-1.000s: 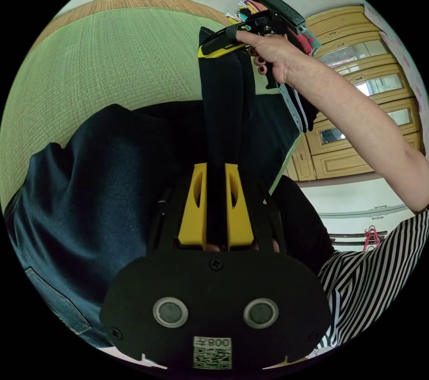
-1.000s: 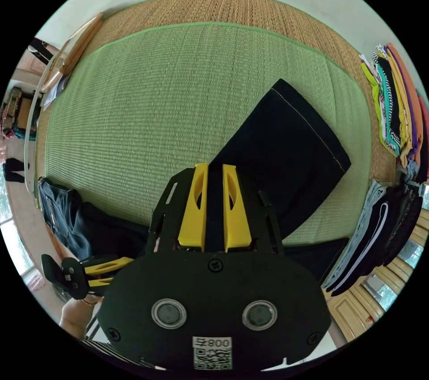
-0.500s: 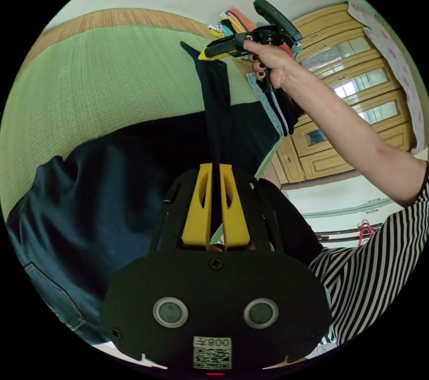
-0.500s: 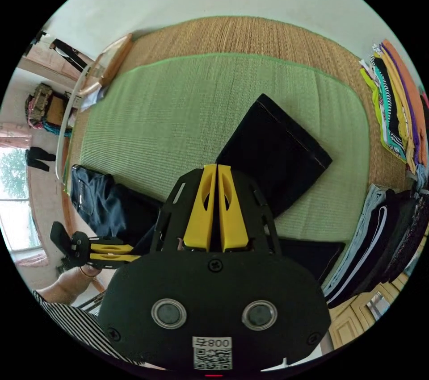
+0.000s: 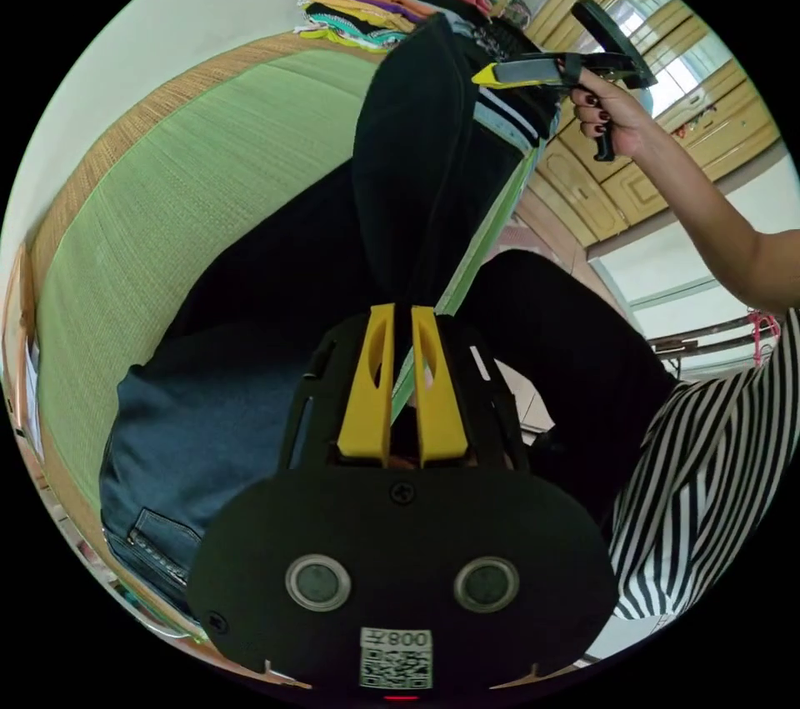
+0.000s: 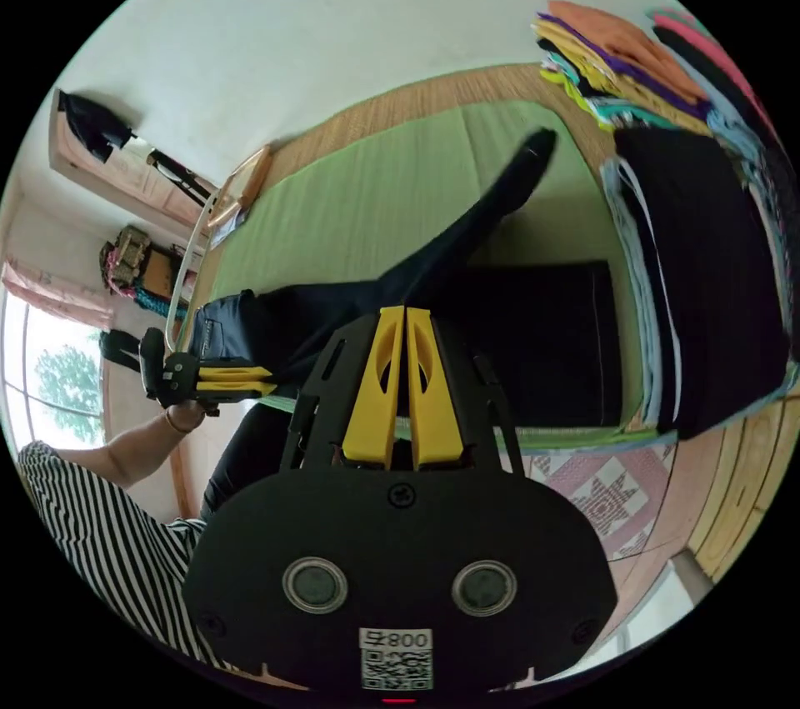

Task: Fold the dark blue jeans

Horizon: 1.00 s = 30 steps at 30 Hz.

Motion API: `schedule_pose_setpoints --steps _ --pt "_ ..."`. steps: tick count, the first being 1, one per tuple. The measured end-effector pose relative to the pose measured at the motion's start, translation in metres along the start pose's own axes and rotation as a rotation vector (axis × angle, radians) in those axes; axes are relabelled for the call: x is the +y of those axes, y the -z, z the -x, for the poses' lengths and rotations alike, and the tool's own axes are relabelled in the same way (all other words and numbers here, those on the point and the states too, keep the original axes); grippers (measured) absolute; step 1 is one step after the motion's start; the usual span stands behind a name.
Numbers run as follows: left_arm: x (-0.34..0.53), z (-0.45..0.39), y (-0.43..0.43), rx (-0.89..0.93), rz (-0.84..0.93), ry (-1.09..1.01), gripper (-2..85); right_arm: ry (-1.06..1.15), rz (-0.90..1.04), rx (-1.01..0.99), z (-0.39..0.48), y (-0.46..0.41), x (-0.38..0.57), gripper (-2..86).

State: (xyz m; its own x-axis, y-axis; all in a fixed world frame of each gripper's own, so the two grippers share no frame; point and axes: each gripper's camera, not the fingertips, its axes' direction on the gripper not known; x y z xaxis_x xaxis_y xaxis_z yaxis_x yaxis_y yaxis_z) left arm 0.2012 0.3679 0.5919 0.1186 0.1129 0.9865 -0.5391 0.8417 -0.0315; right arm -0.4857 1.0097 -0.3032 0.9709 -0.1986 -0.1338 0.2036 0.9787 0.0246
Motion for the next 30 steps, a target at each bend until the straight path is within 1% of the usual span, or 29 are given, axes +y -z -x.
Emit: schedule_pose_setpoints --steps 4,6,9,11,13,14,15,18,20,23,25,27,28,30 --pt "-0.013 -0.027 0.000 -0.041 0.082 -0.015 4.7 -0.164 0.017 -0.096 -0.068 -0.044 0.067 0.1" --pt "-0.018 -0.035 0.008 -0.030 0.088 0.005 4.8 -0.217 -0.003 -0.168 -0.090 -0.061 0.092 0.1" --pt "-0.024 -0.047 0.031 0.024 0.044 0.026 4.3 -0.253 0.000 -0.208 -0.114 -0.087 0.122 0.1" --pt "-0.029 -0.050 0.054 0.024 -0.028 0.085 3.9 -0.255 -0.007 -0.236 -0.126 -0.102 0.142 0.1" --pt "-0.036 -0.049 0.068 0.028 -0.070 0.135 4.0 -0.256 -0.013 -0.254 -0.135 -0.113 0.156 0.1" --pt "-0.044 -0.049 0.071 0.013 -0.063 0.151 4.3 -0.258 -0.012 -0.264 -0.141 -0.122 0.165 0.1" --pt "-0.049 -0.049 0.072 -0.001 -0.049 0.153 4.4 -0.260 -0.011 -0.270 -0.143 -0.126 0.169 0.1" --pt "-0.077 -0.056 0.061 -0.075 0.082 0.112 5.5 -0.259 -0.014 -0.289 -0.153 -0.142 0.191 0.1" --pt "-0.097 -0.066 0.050 -0.125 0.197 0.047 5.8 -0.248 -0.019 -0.294 -0.158 -0.151 0.206 0.1" --pt "-0.114 -0.085 0.045 -0.161 0.282 -0.043 4.6 -0.236 -0.015 -0.298 -0.164 -0.166 0.226 0.1" --pt "-0.121 -0.094 0.051 -0.147 0.296 -0.079 2.9 -0.236 -0.020 -0.309 -0.168 -0.174 0.238 0.1" --pt "-0.126 -0.104 0.059 -0.172 0.300 -0.097 1.5 -0.240 -0.026 -0.322 -0.172 -0.182 0.249 0.1" --pt "-0.129 -0.109 0.065 -0.200 0.301 -0.098 0.9 -0.239 -0.032 -0.330 -0.173 -0.186 0.256 0.1" --pt "-0.133 -0.115 0.078 -0.196 0.278 -0.086 0.5 -0.229 -0.042 -0.339 -0.174 -0.190 0.266 0.1"
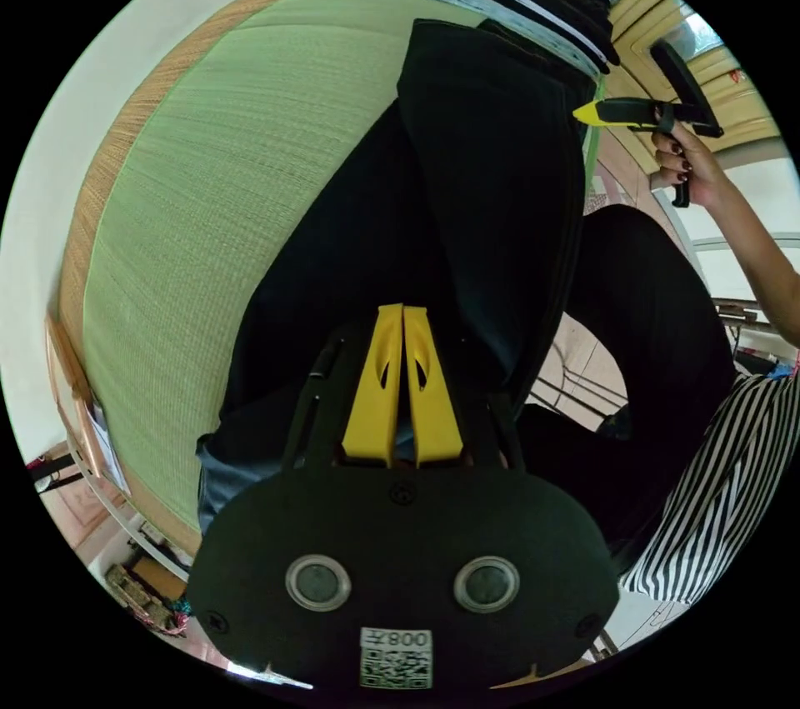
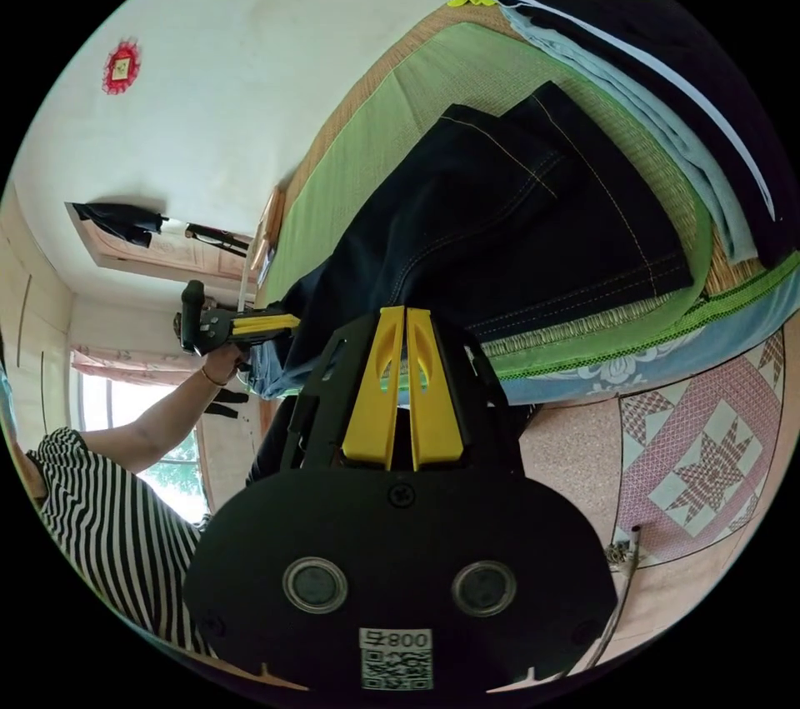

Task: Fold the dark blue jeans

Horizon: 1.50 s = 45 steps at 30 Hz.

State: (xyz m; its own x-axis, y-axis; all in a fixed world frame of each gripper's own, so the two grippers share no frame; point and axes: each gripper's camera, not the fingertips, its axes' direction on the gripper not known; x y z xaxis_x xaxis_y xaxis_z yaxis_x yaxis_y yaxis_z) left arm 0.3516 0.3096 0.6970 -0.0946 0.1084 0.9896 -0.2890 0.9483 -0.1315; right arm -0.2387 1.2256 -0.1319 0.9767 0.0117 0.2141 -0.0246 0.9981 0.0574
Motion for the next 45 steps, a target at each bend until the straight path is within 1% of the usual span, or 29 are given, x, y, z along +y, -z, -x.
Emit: schedule_pose_setpoints --steps 4,6,8,11,15,17,19,22,26,30,32,34,38,40,45 --pt "-0.002 0.004 0.039 0.006 -0.098 0.079 0.7 0.041 -0.016 -0.014 -0.006 -0.003 0.022 0.1" --pt "-0.006 0.003 0.048 0.039 -0.103 0.069 1.2 0.048 -0.004 0.004 -0.010 -0.009 0.031 0.1" --pt "-0.015 -0.007 0.048 0.060 -0.032 0.018 3.3 0.031 0.002 -0.002 -0.021 -0.019 0.043 0.1" --pt "-0.024 -0.023 0.042 0.013 0.084 -0.048 4.6 0.020 -0.002 -0.015 -0.031 -0.028 0.057 0.1" --pt "-0.031 -0.033 0.053 0.029 0.100 -0.076 2.2 0.028 0.006 -0.012 -0.039 -0.038 0.072 0.1" --pt "-0.034 -0.038 0.065 0.009 0.098 -0.084 1.1 0.030 0.006 -0.021 -0.044 -0.043 0.081 0.1" --pt "-0.035 -0.040 0.078 0.005 0.074 -0.071 0.6 0.035 -0.002 -0.029 -0.046 -0.044 0.088 0.1" --pt "-0.035 -0.036 0.106 0.034 -0.013 -0.010 0.3 0.053 -0.024 -0.042 -0.047 -0.043 0.101 0.1" --pt "-0.038 -0.027 0.138 0.006 -0.094 0.080 0.1 0.066 -0.049 -0.047 -0.049 -0.042 0.121 0.1" --pt "-0.046 -0.019 0.151 -0.007 -0.100 0.146 0.2 0.044 -0.051 -0.033 -0.059 -0.049 0.139 0.1" --pt "-0.052 -0.018 0.151 -0.028 -0.069 0.169 0.2 0.014 -0.052 -0.045 -0.071 -0.058 0.151 0.1" --pt "-0.058 -0.019 0.148 -0.017 -0.041 0.170 0.3 -0.007 -0.036 -0.022 -0.080 -0.069 0.158 0.1" --pt "-0.072 -0.021 0.150 0.030 0.001 0.200 1.1 -0.046 -0.037 -0.038 -0.094 -0.080 0.172 0.1" --pt "-0.076 -0.023 0.159 0.039 -0.016 0.203 1.8 -0.049 -0.035 -0.039 -0.098 -0.083 0.177 0.1" --pt "-0.088 -0.027 0.195 0.092 -0.150 0.217 3.2 -0.064 -0.052 -0.078 -0.108 -0.088 0.191 0.3"
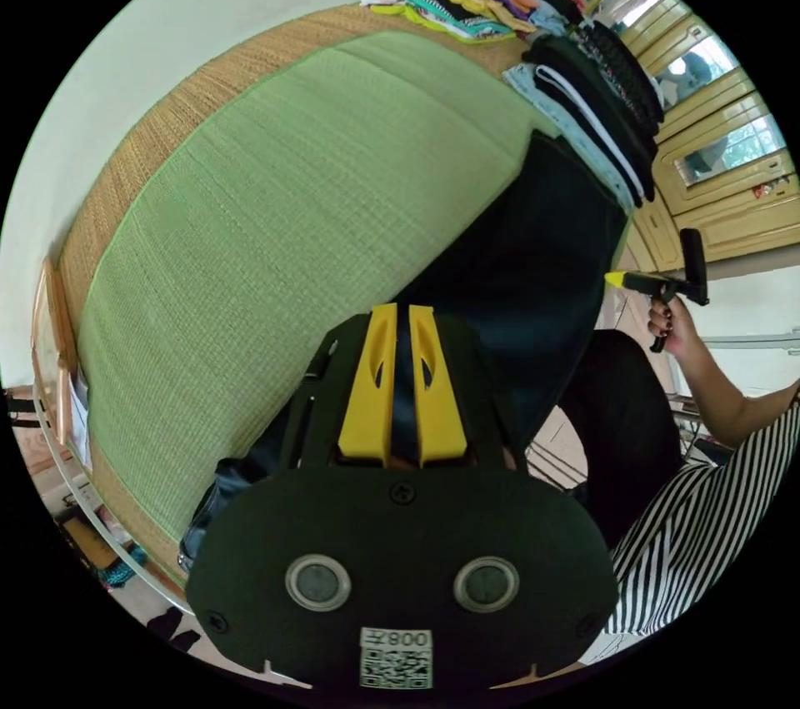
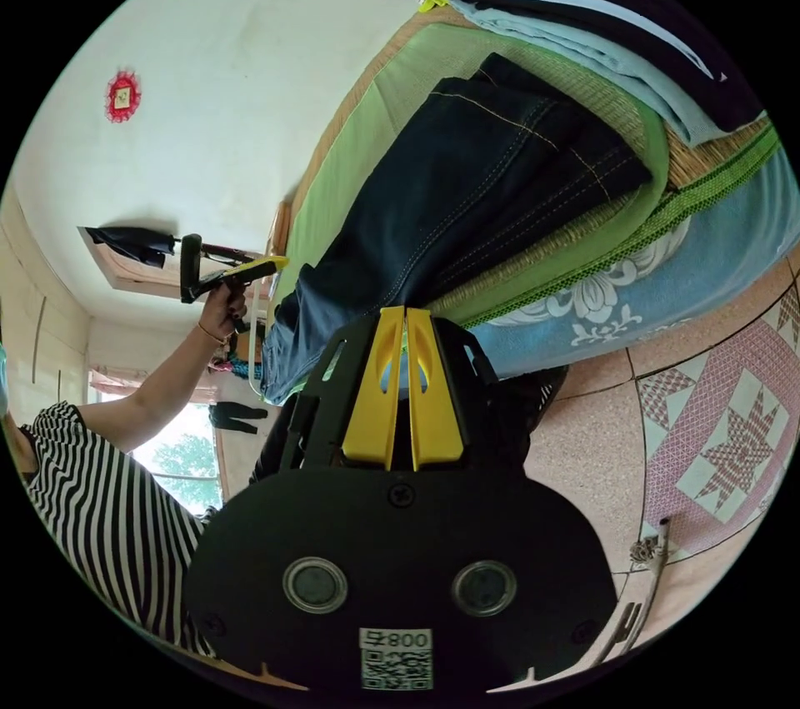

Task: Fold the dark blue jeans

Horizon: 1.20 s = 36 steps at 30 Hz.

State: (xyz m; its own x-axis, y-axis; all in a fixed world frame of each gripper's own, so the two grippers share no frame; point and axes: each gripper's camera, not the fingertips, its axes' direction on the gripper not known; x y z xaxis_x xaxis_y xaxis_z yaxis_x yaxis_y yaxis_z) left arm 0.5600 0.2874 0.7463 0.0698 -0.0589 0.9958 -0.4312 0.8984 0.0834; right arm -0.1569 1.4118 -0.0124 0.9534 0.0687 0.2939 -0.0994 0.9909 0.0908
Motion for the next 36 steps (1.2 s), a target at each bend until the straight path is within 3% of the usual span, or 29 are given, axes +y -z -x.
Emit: schedule_pose_setpoints --steps 6,14,23,36 --pt "-0.049 -0.044 0.005 0.147 -0.040 -0.123 5.6 -0.006 -0.056 -0.069 -0.007 0.006 0.019 0.8" --pt "-0.152 -0.116 -0.009 0.199 -0.003 -0.276 7.6 -0.017 -0.300 0.150 -0.011 0.062 0.024 6.5" --pt "-0.215 -0.151 -0.015 0.102 0.057 -0.283 7.4 -0.025 -0.343 0.369 -0.008 0.062 0.009 8.1" --pt "-0.244 -0.181 0.006 0.157 0.030 -0.282 0.9 0.028 -0.297 0.460 -0.004 0.057 -0.003 5.7"
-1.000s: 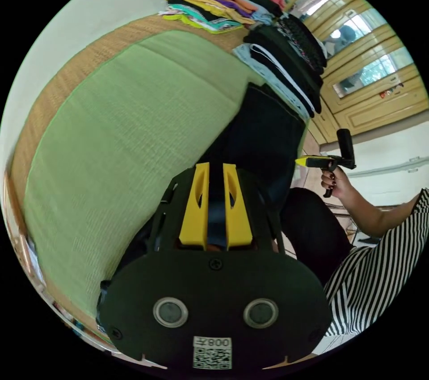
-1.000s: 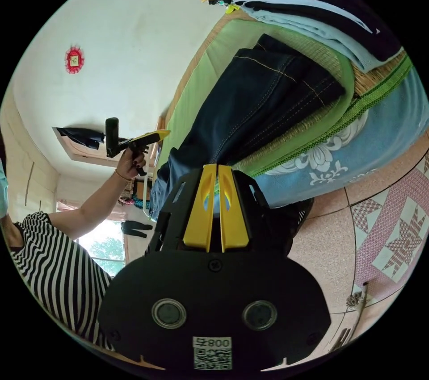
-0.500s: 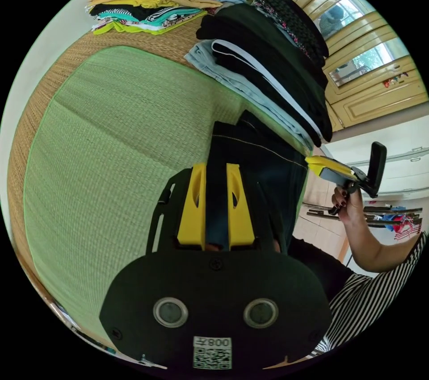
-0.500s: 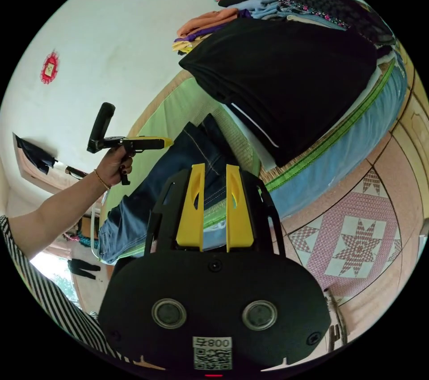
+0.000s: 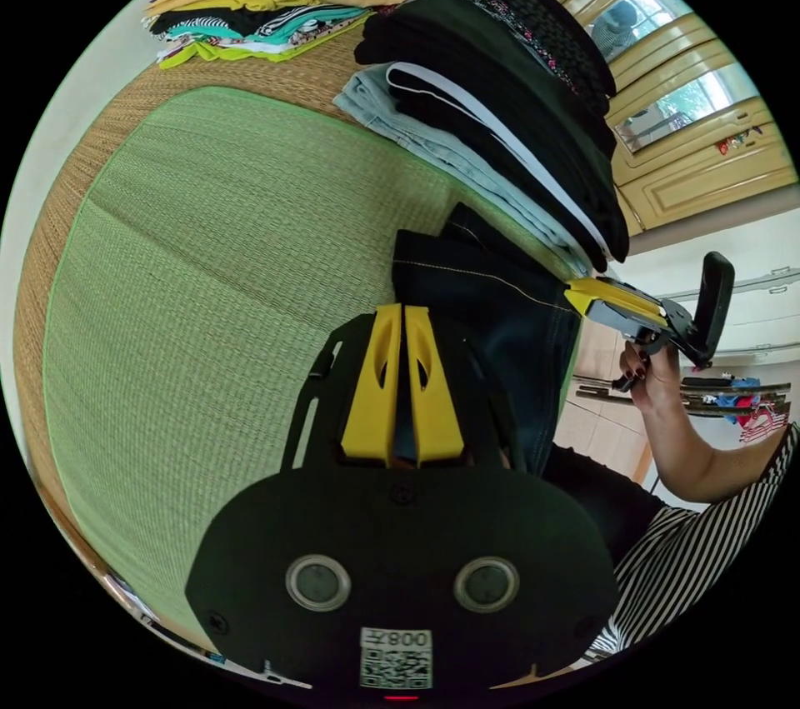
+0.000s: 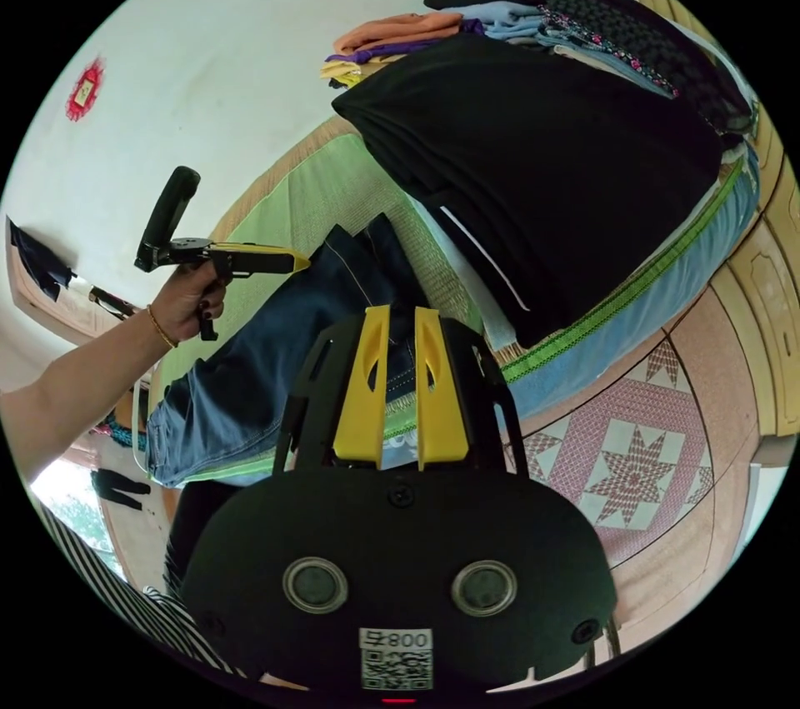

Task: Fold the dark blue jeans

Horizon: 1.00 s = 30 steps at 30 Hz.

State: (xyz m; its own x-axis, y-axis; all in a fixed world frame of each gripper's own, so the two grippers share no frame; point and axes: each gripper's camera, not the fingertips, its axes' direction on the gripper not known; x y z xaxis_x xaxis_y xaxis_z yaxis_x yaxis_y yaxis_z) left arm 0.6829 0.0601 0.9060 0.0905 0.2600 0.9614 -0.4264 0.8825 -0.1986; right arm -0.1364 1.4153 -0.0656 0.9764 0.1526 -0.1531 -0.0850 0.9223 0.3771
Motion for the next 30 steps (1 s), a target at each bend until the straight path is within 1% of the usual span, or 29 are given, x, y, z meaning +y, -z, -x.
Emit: schedule_pose_setpoints --steps 9,16,18,23,30 --pt "-0.015 -0.027 0.032 0.002 -0.080 -0.055 0.3 0.046 -0.013 -0.052 -0.010 0.016 -0.004 2.3" --pt "-0.031 -0.053 0.065 0.000 -0.170 -0.144 0.3 0.049 -0.111 -0.138 -0.029 0.064 0.002 1.4" --pt "-0.038 -0.059 0.065 -0.012 -0.160 -0.162 0.2 0.042 -0.107 -0.138 -0.035 0.066 0.003 1.3" --pt "-0.062 -0.071 0.039 -0.065 -0.036 -0.168 0.2 -0.019 -0.027 -0.086 -0.057 0.036 -0.001 1.2" --pt "-0.082 -0.082 0.022 -0.133 0.038 -0.194 0.1 -0.042 0.009 -0.084 -0.074 0.023 -0.011 1.2"
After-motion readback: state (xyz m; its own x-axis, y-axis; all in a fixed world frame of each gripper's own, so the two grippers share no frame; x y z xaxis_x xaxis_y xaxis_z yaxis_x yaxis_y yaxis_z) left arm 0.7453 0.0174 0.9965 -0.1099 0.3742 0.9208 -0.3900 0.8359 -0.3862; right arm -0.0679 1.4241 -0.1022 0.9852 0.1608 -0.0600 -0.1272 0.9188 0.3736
